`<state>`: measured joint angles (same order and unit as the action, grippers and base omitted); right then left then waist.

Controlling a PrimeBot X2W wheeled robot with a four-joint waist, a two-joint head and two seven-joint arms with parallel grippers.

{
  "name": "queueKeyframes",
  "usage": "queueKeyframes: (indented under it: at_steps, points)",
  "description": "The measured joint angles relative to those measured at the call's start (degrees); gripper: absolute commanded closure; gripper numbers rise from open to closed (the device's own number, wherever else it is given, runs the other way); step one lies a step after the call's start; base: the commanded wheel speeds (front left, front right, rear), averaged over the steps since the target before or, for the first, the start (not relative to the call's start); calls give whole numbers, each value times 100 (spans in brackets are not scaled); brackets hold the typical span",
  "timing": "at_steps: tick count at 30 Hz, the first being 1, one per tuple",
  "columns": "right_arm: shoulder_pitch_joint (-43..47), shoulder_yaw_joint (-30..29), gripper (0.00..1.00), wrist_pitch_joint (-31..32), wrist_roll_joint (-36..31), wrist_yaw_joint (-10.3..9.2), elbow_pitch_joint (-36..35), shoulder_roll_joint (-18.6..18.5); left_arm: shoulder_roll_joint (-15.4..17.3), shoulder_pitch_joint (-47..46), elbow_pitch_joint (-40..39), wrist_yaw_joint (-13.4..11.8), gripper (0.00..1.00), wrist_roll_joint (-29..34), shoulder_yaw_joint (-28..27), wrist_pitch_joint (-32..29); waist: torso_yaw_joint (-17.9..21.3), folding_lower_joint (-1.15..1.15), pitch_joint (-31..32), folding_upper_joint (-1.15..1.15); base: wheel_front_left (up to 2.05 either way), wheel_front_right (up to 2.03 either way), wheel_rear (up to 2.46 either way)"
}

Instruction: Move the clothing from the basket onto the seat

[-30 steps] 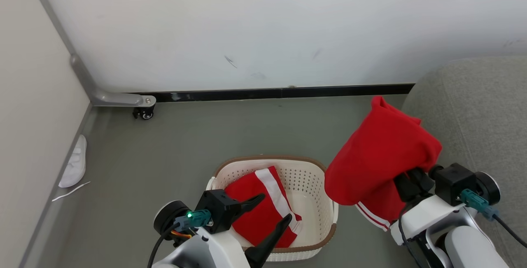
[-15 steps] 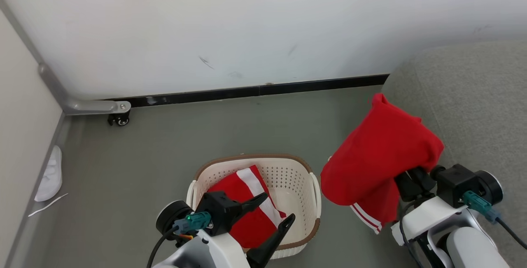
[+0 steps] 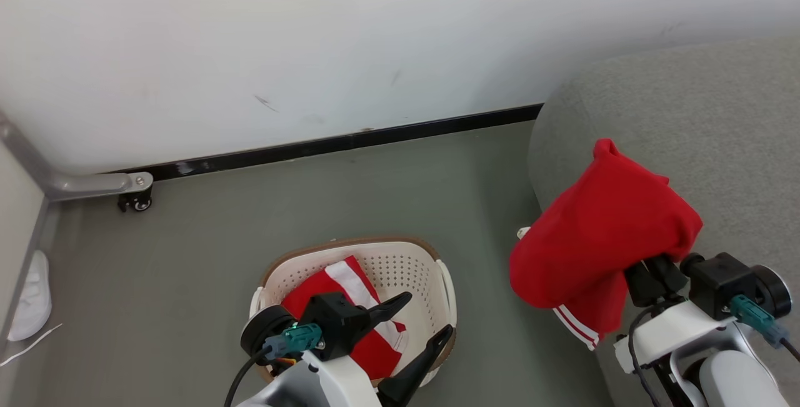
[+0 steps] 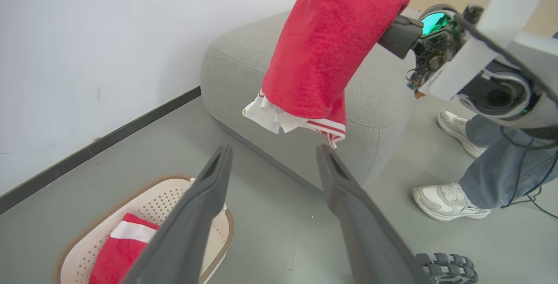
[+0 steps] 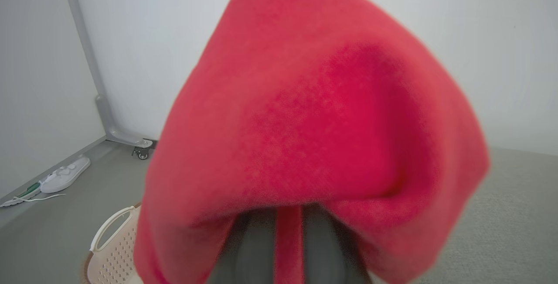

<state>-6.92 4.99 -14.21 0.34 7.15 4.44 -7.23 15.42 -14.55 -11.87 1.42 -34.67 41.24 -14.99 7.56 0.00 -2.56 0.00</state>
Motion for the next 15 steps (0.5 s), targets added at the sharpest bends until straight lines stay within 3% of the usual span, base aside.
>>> queueKeyframes:
  at_steps: [15]
  points:
    - [94,-244,100,0,0,0,-114,-42,-80,222,30,-77,0,-1,-47,151,507,0,-9,0,0,0,0]
